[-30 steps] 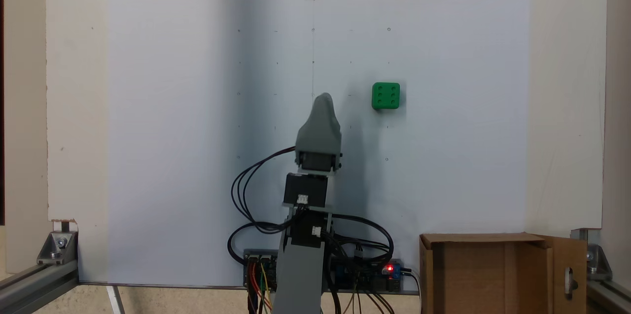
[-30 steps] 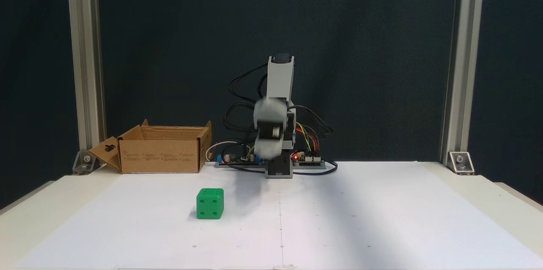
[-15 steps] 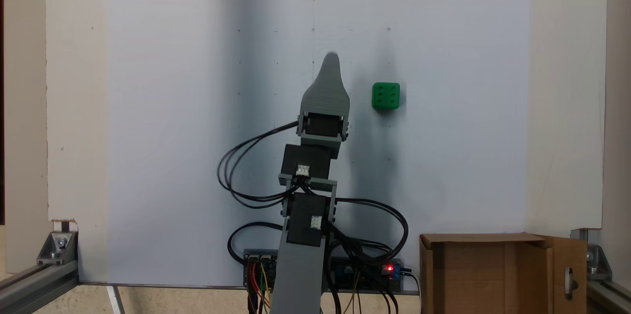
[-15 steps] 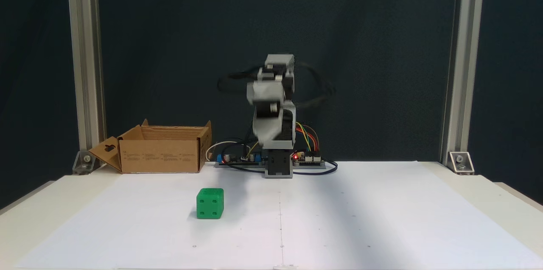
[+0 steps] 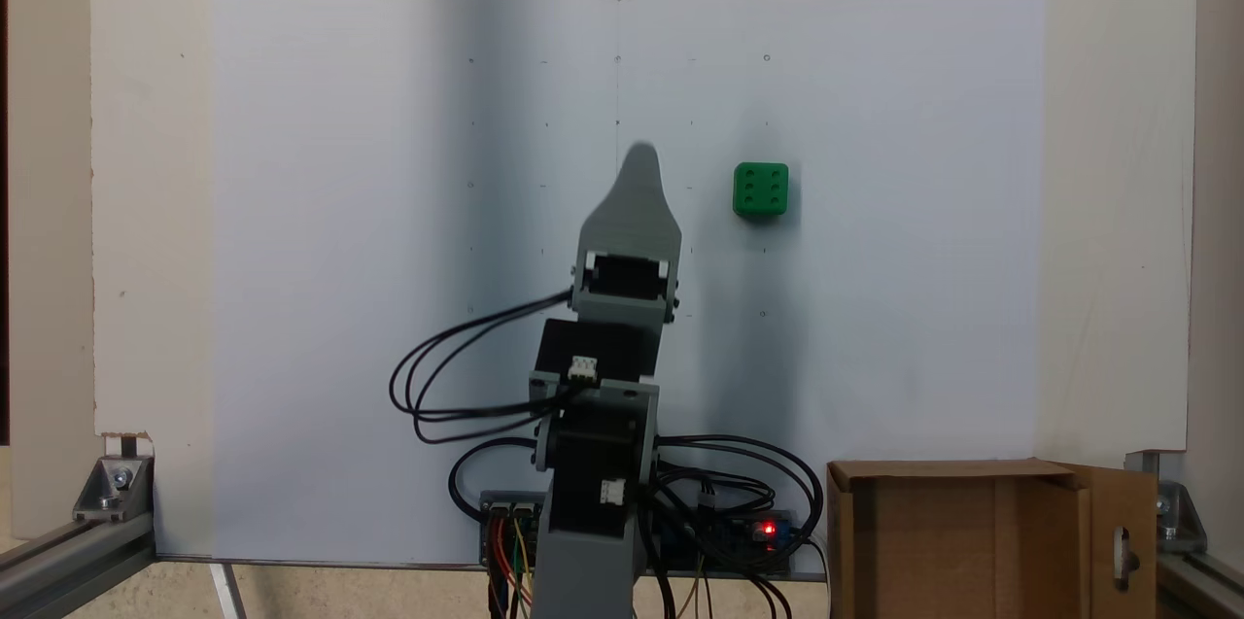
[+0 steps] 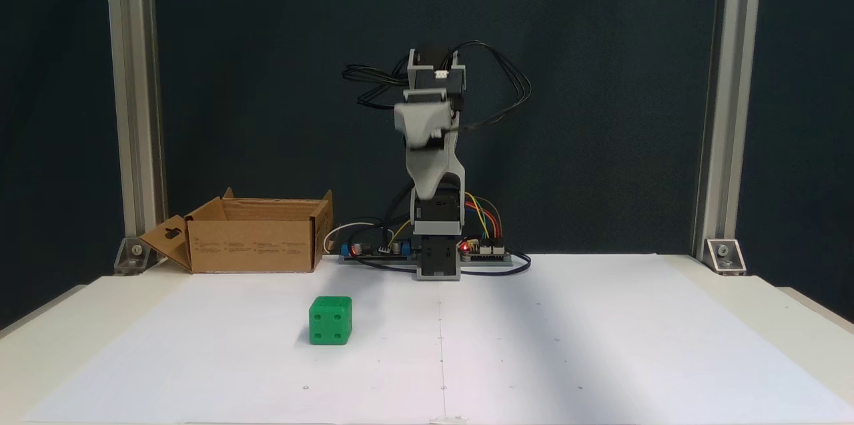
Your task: Grasp a green dice and put it in the bin.
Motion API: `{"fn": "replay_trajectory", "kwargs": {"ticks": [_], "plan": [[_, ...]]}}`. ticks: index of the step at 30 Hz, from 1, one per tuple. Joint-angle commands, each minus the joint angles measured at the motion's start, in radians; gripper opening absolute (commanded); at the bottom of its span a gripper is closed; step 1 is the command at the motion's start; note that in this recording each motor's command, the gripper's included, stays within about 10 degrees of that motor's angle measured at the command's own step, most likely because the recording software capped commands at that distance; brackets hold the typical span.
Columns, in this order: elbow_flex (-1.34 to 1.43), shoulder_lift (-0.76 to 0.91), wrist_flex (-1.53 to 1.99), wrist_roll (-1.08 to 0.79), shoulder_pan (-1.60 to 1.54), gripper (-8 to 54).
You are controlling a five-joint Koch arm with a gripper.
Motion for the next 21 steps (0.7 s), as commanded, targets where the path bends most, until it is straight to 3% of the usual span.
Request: {"fn": "replay_trajectory", "kwargs": {"ticks": [1,9,21], "plan": [[-0.069,0.012,0.164,0.069,0.009,44.9],[-0.132,-0.178,0.595,0.066,0.054,45.4],[-0.440,-0.431,0.601,-0.002,0.150,45.6]]}}
